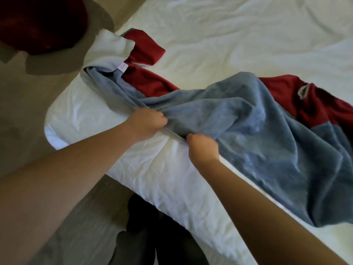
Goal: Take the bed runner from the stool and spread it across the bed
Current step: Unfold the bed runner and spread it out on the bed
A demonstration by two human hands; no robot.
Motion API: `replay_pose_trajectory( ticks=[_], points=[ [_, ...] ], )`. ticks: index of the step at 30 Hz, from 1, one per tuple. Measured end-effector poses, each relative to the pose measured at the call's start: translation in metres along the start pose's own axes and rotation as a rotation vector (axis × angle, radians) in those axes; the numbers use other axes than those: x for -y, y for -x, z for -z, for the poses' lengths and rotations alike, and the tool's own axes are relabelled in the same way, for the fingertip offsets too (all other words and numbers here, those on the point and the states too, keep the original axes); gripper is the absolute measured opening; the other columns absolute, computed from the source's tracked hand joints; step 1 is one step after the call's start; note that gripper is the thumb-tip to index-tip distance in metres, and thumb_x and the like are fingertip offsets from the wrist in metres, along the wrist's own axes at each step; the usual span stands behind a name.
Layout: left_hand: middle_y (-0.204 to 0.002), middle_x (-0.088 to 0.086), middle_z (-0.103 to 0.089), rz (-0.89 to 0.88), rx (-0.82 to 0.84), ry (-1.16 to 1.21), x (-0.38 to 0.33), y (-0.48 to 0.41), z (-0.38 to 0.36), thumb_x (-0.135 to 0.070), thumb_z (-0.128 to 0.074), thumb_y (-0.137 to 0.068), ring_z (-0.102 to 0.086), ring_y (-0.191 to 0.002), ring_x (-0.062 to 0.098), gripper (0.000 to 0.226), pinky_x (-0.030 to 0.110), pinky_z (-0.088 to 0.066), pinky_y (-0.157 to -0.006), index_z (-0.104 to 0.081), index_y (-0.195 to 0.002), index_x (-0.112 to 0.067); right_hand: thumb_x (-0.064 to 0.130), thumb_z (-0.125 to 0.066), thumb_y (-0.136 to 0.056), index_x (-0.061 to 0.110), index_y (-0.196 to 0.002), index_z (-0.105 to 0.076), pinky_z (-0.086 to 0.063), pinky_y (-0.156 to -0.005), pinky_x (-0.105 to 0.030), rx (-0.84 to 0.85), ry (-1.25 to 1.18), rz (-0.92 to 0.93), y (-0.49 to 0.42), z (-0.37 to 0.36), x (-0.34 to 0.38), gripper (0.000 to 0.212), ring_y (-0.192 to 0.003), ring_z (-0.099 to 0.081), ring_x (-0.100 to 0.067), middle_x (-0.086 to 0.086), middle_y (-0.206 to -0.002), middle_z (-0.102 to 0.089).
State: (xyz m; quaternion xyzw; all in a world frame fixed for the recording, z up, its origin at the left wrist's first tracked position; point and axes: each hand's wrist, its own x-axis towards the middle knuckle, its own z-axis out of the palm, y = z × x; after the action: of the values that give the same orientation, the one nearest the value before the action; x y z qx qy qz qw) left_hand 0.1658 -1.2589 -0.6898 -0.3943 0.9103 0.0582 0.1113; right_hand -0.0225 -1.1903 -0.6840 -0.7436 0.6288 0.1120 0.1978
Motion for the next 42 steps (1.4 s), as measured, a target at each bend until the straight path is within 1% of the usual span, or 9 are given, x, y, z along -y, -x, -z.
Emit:
replay_pose_trajectory(
  ticks=[3, 7, 13, 18, 21, 24, 28, 38, 42],
  points=[
    [-0.091, 0.011, -0.061, 0.037, 0.095, 0.049, -0.025, 0.023, -0.023, -0.007, -0.056, -0.086, -0.062, -0.082, 0.031, 0.01, 0.037, -0.042, -0.058, -0.062, -0.095, -0.007, 0.003, -0.05, -0.089, 0.012, -0.111, -0.059, -0.038, -0.065, -0.031, 0.0, -0.006, 0.02, 0.022, -0.026, 0.003, 0.025, -0.099, -0.059, -0.027, -0.009, -0.109, -0.061],
    [-0.062, 0.003, -0.052, -0.025, 0.065, 0.051, -0.047, 0.063, -0.043, -0.005, -0.082, -0.053, -0.054, -0.051, 0.022, 0.031, 0.022, -0.024, -0.04, -0.058, -0.069, -0.013, 0.004, -0.051, -0.086, 0.01, -0.105, -0.062, -0.035, -0.063, -0.03, -0.051, -0.021, -0.039, 0.04, -0.051, 0.01, 0.023, -0.099, -0.057, -0.028, -0.01, -0.105, -0.061],
    [-0.058, 0.001, -0.053, -0.105, 0.019, 0.013, -0.029, 0.094, -0.038, -0.003, -0.083, -0.044, -0.053, -0.046, 0.021, 0.034, 0.019, -0.019, -0.043, -0.06, -0.065, -0.014, -0.003, -0.082, -0.041, 0.011, -0.056, -0.062, -0.041, -0.044, -0.025, -0.174, 0.005, -0.05, 0.047, -0.065, 0.048, 0.028, -0.048, -0.057, -0.028, -0.006, -0.053, -0.056],
    [-0.111, 0.003, -0.056, -0.012, 0.249, -0.036, 0.006, 0.123, -0.033, -0.004, -0.051, -0.087, -0.056, -0.099, 0.023, 0.03, 0.031, -0.035, -0.063, -0.053, -0.115, -0.015, 0.006, -0.072, -0.054, 0.012, -0.057, -0.063, -0.045, -0.046, -0.028, -0.184, 0.013, -0.008, 0.053, -0.074, 0.108, 0.011, -0.049, -0.058, -0.028, -0.006, -0.053, -0.057],
    [-0.112, 0.002, -0.054, -0.002, 0.281, -0.012, 0.029, 0.142, -0.033, -0.001, -0.05, -0.087, -0.053, -0.104, 0.022, 0.032, 0.031, -0.038, -0.066, -0.053, -0.114, -0.016, 0.007, -0.082, -0.041, 0.014, -0.054, -0.062, -0.046, -0.048, -0.028, -0.115, 0.043, -0.016, 0.047, -0.081, 0.146, 0.025, -0.05, -0.059, -0.026, -0.004, -0.053, -0.057],
    [-0.114, 0.001, -0.052, -0.073, 0.265, 0.049, 0.048, 0.163, -0.033, -0.002, -0.052, -0.086, -0.05, -0.109, 0.02, 0.034, 0.031, -0.043, -0.074, -0.053, -0.116, -0.017, 0.003, -0.075, -0.055, 0.009, -0.073, -0.067, -0.049, -0.064, -0.035, -0.068, 0.004, -0.072, 0.042, -0.075, 0.17, 0.021, -0.072, -0.064, -0.032, -0.01, -0.073, -0.064],
    [-0.11, 0.002, -0.056, -0.133, 0.098, 0.068, 0.071, 0.178, -0.03, -0.006, -0.052, -0.085, -0.053, -0.104, 0.022, 0.031, 0.034, -0.049, -0.079, -0.058, -0.114, -0.016, 0.022, -0.058, -0.078, 0.016, -0.11, -0.06, -0.04, -0.086, -0.033, 0.0, -0.001, -0.09, 0.037, -0.063, 0.184, 0.032, -0.103, -0.056, -0.026, -0.004, -0.109, -0.061],
    [-0.099, 0.008, -0.059, 0.135, -0.266, 0.1, 0.125, 0.121, 0.015, -0.011, -0.052, -0.08, -0.056, -0.091, 0.03, 0.025, 0.039, -0.047, -0.064, -0.064, -0.102, -0.01, 0.018, -0.049, -0.087, 0.013, -0.1, -0.065, -0.032, -0.068, -0.032, -0.205, -0.121, -0.049, -0.012, -0.026, 0.179, 0.021, -0.096, -0.057, -0.03, -0.007, -0.104, -0.063],
    [-0.09, 0.008, -0.058, 0.165, -0.298, 0.031, 0.139, 0.086, 0.027, -0.007, -0.056, -0.072, -0.056, -0.085, 0.03, 0.019, 0.037, -0.043, -0.064, -0.064, -0.089, -0.01, 0.016, -0.047, -0.087, 0.015, -0.103, -0.064, -0.041, -0.068, -0.034, -0.249, -0.176, -0.076, -0.051, -0.002, 0.167, 0.023, -0.097, -0.056, -0.028, -0.005, -0.105, -0.061]
  ],
)
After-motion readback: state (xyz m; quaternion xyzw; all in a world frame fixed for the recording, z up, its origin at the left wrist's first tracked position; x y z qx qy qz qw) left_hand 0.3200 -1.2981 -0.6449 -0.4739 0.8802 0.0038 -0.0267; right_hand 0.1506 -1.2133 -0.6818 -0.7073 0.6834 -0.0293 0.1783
